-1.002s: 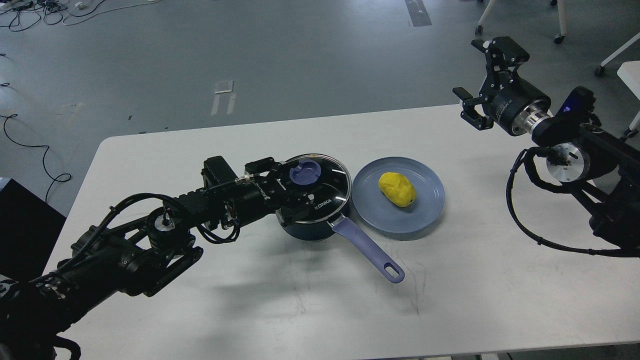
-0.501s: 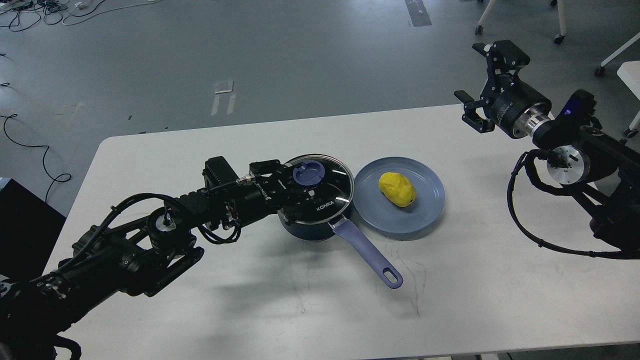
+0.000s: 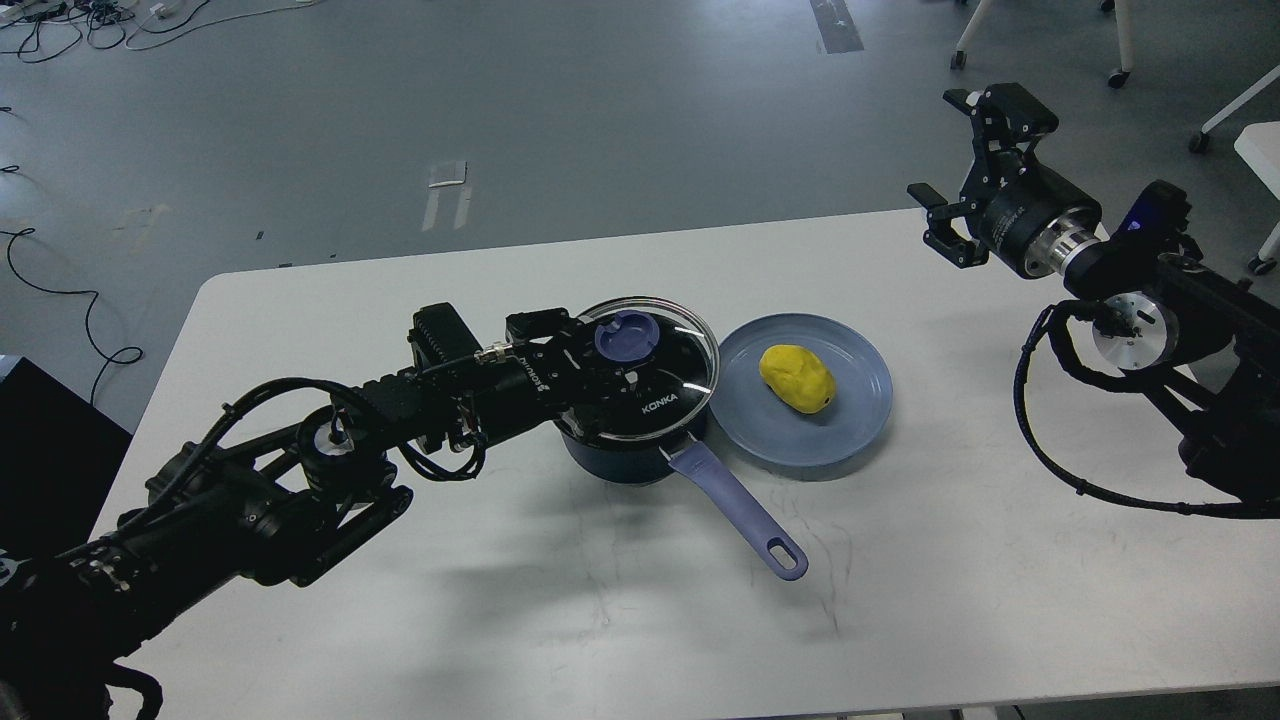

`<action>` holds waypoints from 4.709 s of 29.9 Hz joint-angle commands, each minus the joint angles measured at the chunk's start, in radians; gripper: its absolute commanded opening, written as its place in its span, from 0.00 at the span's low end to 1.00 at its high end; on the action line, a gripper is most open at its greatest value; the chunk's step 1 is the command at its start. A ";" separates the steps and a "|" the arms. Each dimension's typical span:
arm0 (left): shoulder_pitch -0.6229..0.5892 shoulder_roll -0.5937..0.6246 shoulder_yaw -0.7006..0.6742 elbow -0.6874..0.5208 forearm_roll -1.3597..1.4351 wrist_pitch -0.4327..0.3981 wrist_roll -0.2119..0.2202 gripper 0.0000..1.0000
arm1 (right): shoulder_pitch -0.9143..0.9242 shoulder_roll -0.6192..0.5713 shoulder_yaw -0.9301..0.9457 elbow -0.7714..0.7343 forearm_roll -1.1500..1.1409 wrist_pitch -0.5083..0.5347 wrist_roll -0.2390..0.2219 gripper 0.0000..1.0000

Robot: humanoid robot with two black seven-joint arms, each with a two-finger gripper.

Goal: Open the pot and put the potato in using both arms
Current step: 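Lift the glass lid off the saucepan with the left gripper, then lower the lid onto the table beside the saucepan, release, then raise the left gripper away from the lid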

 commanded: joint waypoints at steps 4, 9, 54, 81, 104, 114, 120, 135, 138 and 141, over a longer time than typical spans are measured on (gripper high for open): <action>-0.008 0.010 0.000 -0.028 0.000 0.002 0.000 0.38 | 0.001 0.000 -0.001 0.000 0.000 0.001 0.000 1.00; -0.008 0.026 0.000 -0.054 0.000 0.003 0.000 0.38 | -0.001 0.002 -0.001 0.000 0.000 0.001 -0.001 1.00; -0.031 0.302 0.002 -0.129 -0.190 0.100 0.000 0.38 | -0.002 0.009 -0.009 -0.024 -0.002 0.002 0.000 1.00; 0.270 0.301 0.002 0.055 -0.357 0.170 0.000 0.39 | 0.015 0.042 -0.025 -0.060 -0.003 0.002 0.000 1.00; 0.290 0.206 0.046 0.177 -0.369 0.170 0.000 0.80 | 0.019 0.042 -0.025 -0.060 -0.003 -0.001 0.000 1.00; 0.278 0.227 0.046 0.118 -0.475 0.170 0.000 0.98 | 0.019 0.042 -0.023 -0.063 -0.003 0.001 0.000 1.00; 0.261 0.315 0.045 -0.023 -0.529 0.170 0.000 0.98 | 0.019 0.040 -0.023 -0.063 -0.003 0.002 0.000 1.00; 0.063 0.428 0.037 -0.053 -0.614 0.170 0.000 0.98 | 0.021 0.040 -0.025 -0.060 0.000 0.005 0.000 1.00; 0.000 0.470 0.025 -0.152 -0.807 0.146 0.000 0.98 | 0.021 0.040 -0.025 -0.060 0.000 0.007 0.000 1.00; -0.054 0.490 -0.004 -0.247 -1.042 0.021 0.000 0.98 | 0.021 0.032 -0.026 -0.055 0.000 0.016 -0.001 1.00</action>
